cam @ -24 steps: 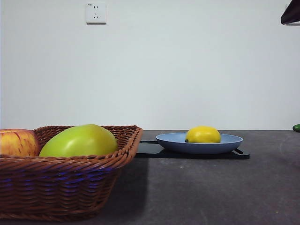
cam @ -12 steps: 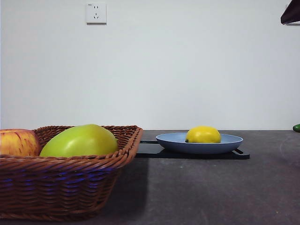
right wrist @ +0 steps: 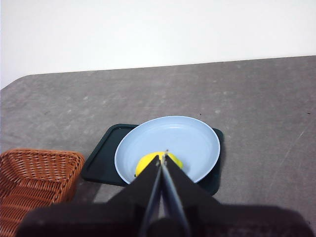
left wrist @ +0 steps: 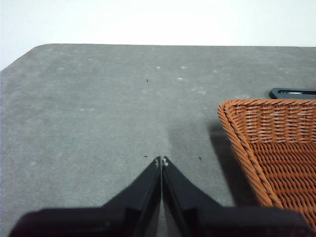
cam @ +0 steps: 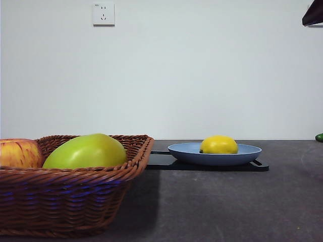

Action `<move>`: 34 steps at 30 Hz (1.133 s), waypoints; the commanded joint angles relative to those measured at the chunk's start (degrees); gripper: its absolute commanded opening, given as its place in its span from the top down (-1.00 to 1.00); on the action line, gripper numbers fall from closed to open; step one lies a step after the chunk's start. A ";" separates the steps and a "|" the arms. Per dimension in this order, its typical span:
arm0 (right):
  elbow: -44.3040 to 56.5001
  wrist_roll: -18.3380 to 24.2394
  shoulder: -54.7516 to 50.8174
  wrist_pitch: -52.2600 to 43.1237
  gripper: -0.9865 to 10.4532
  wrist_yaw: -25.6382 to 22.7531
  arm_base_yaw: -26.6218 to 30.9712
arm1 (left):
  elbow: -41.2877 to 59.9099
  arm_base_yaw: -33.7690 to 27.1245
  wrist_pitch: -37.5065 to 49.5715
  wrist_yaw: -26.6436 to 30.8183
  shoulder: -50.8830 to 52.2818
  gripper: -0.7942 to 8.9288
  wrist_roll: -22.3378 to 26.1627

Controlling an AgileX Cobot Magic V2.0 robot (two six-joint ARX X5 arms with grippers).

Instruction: Take the lemon from the basket,put the lemon in the plate,hand out the plate

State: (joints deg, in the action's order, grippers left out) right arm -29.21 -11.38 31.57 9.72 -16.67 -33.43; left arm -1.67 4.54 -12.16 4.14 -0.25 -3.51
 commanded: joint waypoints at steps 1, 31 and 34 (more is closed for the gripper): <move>-0.50 -0.59 0.13 -0.70 0.82 -0.22 -0.35 | 0.33 -0.13 0.57 0.07 0.15 0.82 -0.39; 18.49 8.22 -24.35 -1.84 0.82 10.56 23.19 | 0.33 -0.13 0.57 0.07 0.15 0.82 -0.39; 21.92 8.24 -26.38 -1.95 0.82 16.92 27.23 | 0.33 -0.13 0.57 0.04 0.15 0.82 -0.39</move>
State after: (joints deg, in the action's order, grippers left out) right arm -7.51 -2.52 5.43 8.84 -1.45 -6.55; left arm -1.67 4.54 -12.14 4.14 -0.25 -3.66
